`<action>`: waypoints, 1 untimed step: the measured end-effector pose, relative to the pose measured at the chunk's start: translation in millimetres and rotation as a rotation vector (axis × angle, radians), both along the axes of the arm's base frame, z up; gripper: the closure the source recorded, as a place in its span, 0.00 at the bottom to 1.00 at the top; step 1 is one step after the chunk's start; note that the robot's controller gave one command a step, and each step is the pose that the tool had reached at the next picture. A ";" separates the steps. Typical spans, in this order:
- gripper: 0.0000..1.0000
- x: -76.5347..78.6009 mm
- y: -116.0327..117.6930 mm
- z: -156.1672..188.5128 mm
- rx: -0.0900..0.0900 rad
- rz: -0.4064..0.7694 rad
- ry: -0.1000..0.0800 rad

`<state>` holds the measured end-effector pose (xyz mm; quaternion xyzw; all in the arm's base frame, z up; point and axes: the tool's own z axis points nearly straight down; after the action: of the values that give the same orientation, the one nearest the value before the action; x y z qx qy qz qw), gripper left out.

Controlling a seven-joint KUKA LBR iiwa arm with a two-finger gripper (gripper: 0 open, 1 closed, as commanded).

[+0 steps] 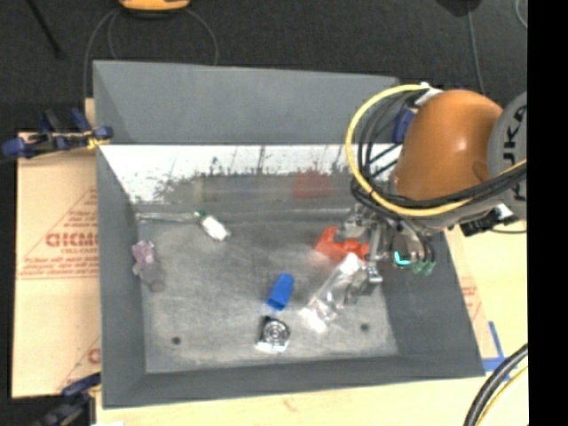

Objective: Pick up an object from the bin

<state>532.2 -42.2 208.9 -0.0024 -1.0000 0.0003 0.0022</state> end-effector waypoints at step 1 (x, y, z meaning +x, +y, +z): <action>0.00 -4.6 37.7 -77.4 0.003 -0.175 -0.002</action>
Offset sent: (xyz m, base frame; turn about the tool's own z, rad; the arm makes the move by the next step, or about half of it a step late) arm -0.0041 0.0364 -0.0757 0.1784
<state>527.6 -4.4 131.4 -0.0895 -0.9960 -0.0014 0.0014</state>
